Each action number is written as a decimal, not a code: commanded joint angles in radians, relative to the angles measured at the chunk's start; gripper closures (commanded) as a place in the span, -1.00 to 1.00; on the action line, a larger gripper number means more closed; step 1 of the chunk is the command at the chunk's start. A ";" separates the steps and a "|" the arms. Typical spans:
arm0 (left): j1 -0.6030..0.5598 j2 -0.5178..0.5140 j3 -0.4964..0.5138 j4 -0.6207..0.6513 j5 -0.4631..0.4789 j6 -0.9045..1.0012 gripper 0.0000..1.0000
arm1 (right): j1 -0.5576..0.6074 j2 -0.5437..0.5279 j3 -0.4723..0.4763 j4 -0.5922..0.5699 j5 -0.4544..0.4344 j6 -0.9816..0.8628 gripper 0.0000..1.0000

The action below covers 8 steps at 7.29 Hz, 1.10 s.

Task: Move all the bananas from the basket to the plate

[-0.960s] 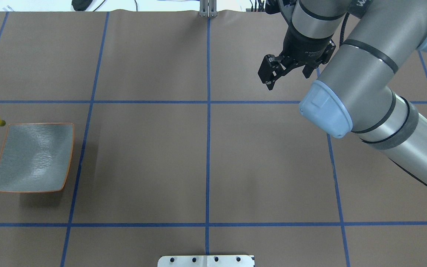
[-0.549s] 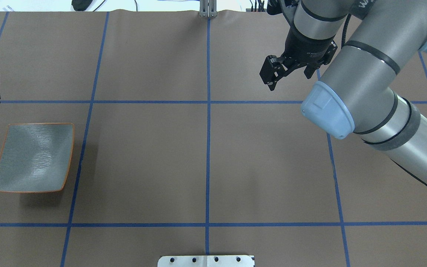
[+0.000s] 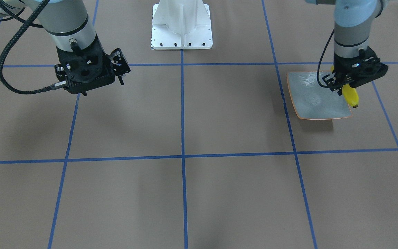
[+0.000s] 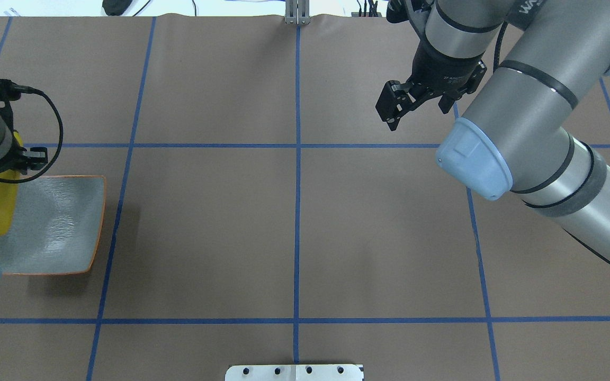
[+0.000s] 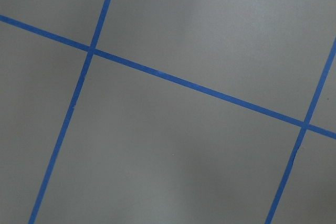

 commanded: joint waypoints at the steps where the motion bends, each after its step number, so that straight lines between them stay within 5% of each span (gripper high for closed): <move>1: 0.106 -0.036 0.080 0.095 0.092 0.000 1.00 | 0.033 -0.042 0.016 0.002 0.063 0.000 -0.98; 4: 0.208 -0.101 0.209 0.221 0.173 0.005 1.00 | 0.119 -0.093 0.032 0.000 0.144 -0.004 -0.98; 8: 0.205 -0.189 0.258 0.314 0.231 0.058 1.00 | 0.132 -0.115 0.033 0.002 0.152 -0.004 -0.98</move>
